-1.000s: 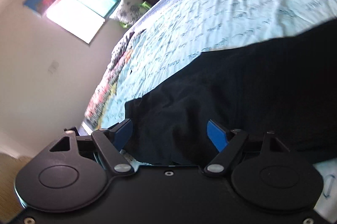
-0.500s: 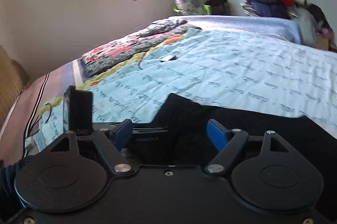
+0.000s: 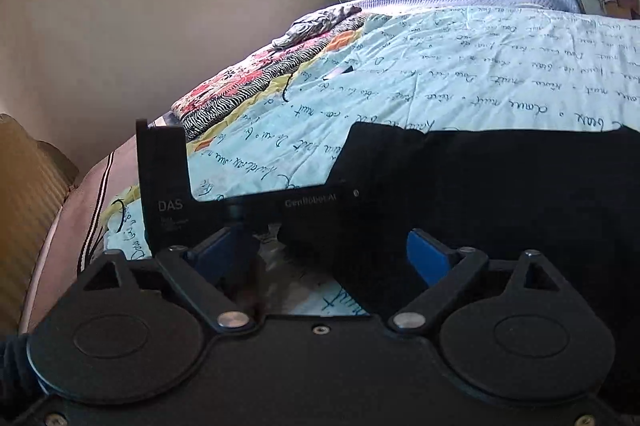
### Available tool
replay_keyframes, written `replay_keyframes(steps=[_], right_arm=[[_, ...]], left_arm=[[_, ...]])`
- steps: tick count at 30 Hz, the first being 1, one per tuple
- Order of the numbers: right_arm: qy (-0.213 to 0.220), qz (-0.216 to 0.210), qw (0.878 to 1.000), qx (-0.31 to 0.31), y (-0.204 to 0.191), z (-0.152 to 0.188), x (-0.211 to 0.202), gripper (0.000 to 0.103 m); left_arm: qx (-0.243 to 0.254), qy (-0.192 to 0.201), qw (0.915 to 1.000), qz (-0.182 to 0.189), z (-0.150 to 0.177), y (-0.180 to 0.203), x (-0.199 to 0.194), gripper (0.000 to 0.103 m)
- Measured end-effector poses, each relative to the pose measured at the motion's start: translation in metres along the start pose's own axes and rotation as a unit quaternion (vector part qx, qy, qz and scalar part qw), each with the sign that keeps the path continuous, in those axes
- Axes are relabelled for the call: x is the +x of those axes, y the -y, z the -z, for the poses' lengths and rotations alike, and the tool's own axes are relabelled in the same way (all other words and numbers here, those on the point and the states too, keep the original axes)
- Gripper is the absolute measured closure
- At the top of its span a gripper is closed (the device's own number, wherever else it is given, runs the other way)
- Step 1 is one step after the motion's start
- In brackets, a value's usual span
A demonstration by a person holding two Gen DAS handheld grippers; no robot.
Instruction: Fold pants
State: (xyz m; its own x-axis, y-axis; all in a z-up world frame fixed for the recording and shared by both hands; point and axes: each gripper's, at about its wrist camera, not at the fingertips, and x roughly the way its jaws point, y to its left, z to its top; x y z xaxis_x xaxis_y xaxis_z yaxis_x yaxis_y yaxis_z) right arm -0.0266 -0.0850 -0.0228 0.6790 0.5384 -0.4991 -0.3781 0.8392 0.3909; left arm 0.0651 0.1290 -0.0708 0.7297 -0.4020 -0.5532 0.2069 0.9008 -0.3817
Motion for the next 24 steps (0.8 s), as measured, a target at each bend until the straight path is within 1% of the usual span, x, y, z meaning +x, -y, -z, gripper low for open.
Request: replay_keyframes(steps=[1, 2, 3, 4, 5, 6, 8, 10, 12, 13, 15, 16, 17, 18, 20, 21, 22, 23, 24], right_arm=[[0.002, -0.005, 1.000, 0.009, 0.001, 0.005, -0.005, 0.009], [-0.009, -0.036, 0.998, 0.042, 0.004, 0.010, -0.008, 0.010], [-0.020, -0.068, 0.994, 0.084, 0.008, 0.016, -0.009, 0.010], [-0.024, -0.084, 0.988, 0.129, 0.010, 0.023, -0.011, 0.010], [-0.023, -0.084, 0.985, 0.152, 0.009, 0.028, -0.012, 0.010], [-0.017, -0.072, 0.986, 0.148, 0.003, 0.030, -0.014, 0.011], [-0.009, -0.069, 0.988, 0.135, -0.008, 0.027, -0.015, 0.012], [-0.016, -0.024, 0.994, 0.104, -0.016, 0.019, -0.013, 0.012], [-0.006, 0.001, 0.996, 0.087, -0.014, 0.012, -0.014, 0.012], [-0.003, 0.024, 0.997, 0.078, -0.012, 0.009, -0.014, 0.012], [-0.002, 0.066, 0.997, 0.041, -0.011, 0.006, -0.013, 0.012], [0.009, 0.086, 0.996, 0.003, -0.015, 0.006, -0.016, 0.012], [0.021, 0.105, 0.993, -0.054, -0.021, 0.006, -0.016, 0.011], [0.024, 0.114, 0.987, -0.106, -0.027, 0.009, -0.015, 0.011], [0.017, 0.130, 0.975, -0.178, -0.037, 0.017, -0.008, 0.011], [0.009, 0.138, 0.966, -0.217, -0.044, 0.024, -0.003, 0.011], [0.014, 0.135, 0.958, -0.251, -0.051, 0.030, -0.002, 0.011], [0.026, 0.125, 0.953, -0.275, -0.057, 0.034, -0.002, 0.011], [0.033, 0.117, 0.949, -0.292, -0.061, 0.037, -0.001, 0.011]], left_arm=[[-0.001, 0.000, 1.0000, 0.001, 0.000, 0.000, 0.000, 0.041], [-0.001, 0.001, 1.0000, 0.001, 0.000, 0.000, 0.000, 0.040], [0.000, 0.000, 1.0000, 0.001, 0.000, 0.000, 0.000, 0.039], [0.001, -0.001, 1.0000, 0.002, 0.000, 0.000, 0.000, 0.038], [0.001, -0.002, 1.0000, 0.002, 0.000, 0.000, 0.000, 0.037], [0.001, -0.002, 1.0000, 0.003, 0.000, 0.000, 0.000, 0.037], [-0.004, -0.004, 1.0000, 0.006, 0.000, -0.001, -0.001, 0.036], [-0.016, -0.009, 0.9997, 0.013, -0.002, -0.004, -0.001, 0.036], [-0.027, -0.012, 0.9994, 0.020, -0.004, -0.006, -0.001, 0.036], [-0.033, -0.013, 0.9991, 0.024, -0.004, -0.006, -0.002, 0.036], [-0.055, -0.017, 0.9978, 0.034, -0.004, -0.009, -0.005, 0.037], [-0.074, -0.022, 0.9959, 0.047, -0.004, -0.012, -0.008, 0.035], [-0.100, -0.026, 0.9927, 0.063, -0.005, -0.016, -0.011, 0.032], [-0.125, -0.031, 0.9884, 0.080, -0.005, -0.020, -0.012, 0.032], [-0.188, -0.041, 0.9746, 0.115, -0.006, -0.033, -0.015, 0.031], [-0.223, -0.046, 0.9646, 0.133, -0.005, -0.041, -0.015, 0.031], [-0.251, -0.049, 0.9554, 0.147, -0.003, -0.048, -0.014, 0.031], [-0.269, -0.052, 0.9492, 0.154, -0.001, -0.054, -0.012, 0.030], [-0.272, -0.055, 0.9481, 0.155, 0.000, -0.057, -0.009, 0.030]])
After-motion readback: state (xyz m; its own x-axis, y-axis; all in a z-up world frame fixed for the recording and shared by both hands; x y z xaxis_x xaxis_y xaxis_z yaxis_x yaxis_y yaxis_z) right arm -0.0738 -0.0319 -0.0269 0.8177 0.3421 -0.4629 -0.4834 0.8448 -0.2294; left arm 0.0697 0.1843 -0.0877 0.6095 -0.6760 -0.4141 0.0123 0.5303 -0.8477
